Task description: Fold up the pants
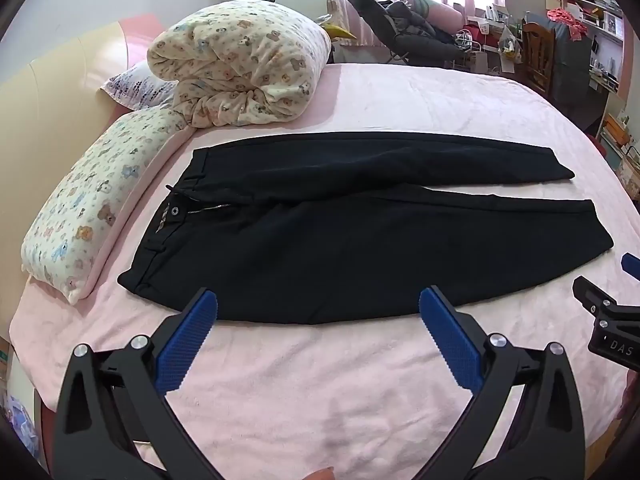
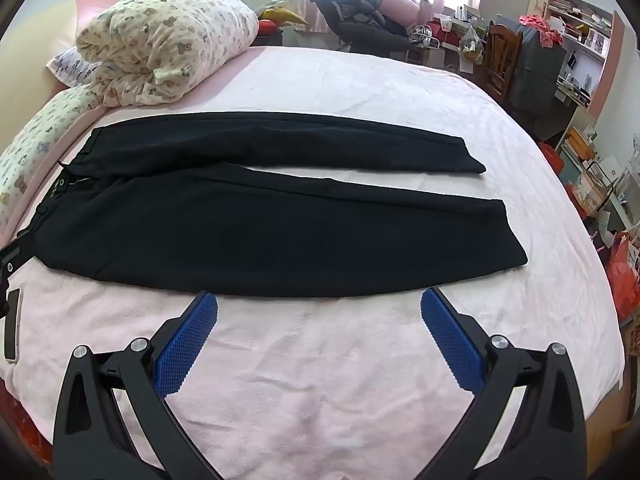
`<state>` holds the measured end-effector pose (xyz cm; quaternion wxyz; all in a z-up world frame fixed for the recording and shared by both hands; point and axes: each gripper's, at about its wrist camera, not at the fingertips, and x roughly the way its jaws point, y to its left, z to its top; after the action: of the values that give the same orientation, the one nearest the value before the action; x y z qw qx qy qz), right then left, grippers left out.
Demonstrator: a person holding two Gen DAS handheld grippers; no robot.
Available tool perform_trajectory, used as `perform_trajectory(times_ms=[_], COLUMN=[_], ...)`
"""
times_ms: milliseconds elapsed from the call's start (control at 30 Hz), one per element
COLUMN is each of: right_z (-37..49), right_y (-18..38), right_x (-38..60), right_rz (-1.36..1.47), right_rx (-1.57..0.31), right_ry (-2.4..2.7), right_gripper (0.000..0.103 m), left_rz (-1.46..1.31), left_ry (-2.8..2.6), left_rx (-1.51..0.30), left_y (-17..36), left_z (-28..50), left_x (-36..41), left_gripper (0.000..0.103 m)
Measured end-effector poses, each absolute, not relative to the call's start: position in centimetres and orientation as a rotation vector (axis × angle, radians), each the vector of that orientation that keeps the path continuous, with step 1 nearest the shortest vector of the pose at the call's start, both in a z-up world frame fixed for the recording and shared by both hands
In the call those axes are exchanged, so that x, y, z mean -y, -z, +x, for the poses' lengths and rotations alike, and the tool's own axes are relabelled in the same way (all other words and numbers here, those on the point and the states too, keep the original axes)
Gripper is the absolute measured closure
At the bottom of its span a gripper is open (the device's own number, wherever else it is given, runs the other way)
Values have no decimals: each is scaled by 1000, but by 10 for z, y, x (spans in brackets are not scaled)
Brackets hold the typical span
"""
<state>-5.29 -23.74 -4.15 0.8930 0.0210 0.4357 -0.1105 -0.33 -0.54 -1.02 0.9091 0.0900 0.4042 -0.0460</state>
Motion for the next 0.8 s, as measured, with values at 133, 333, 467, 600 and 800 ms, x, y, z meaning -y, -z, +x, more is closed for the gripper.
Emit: perform_trajectory(times_ms=[133, 333, 467, 600, 800], right_z=[-53, -53, -53, -52, -53], right_y=[42, 42, 42, 42, 42], right_x=[238, 238, 238, 235, 238], right_rz=[43, 46, 46, 47, 47], right_rx=[-904, -904, -905, -904, -905], right_ry=[230, 229, 229, 229, 228], right_gripper=[1, 1, 1, 1, 1], left_rz=[186, 187, 188, 187, 187], left_ry=[100, 104, 104, 104, 104], left_rx=[-837, -838, -838, -839, -839], left_y=[5, 6, 5, 5, 5], left_z=[-2, 0, 0, 0, 0], left_x=[2, 2, 2, 2, 1], left_gripper=[2, 2, 2, 2, 2])
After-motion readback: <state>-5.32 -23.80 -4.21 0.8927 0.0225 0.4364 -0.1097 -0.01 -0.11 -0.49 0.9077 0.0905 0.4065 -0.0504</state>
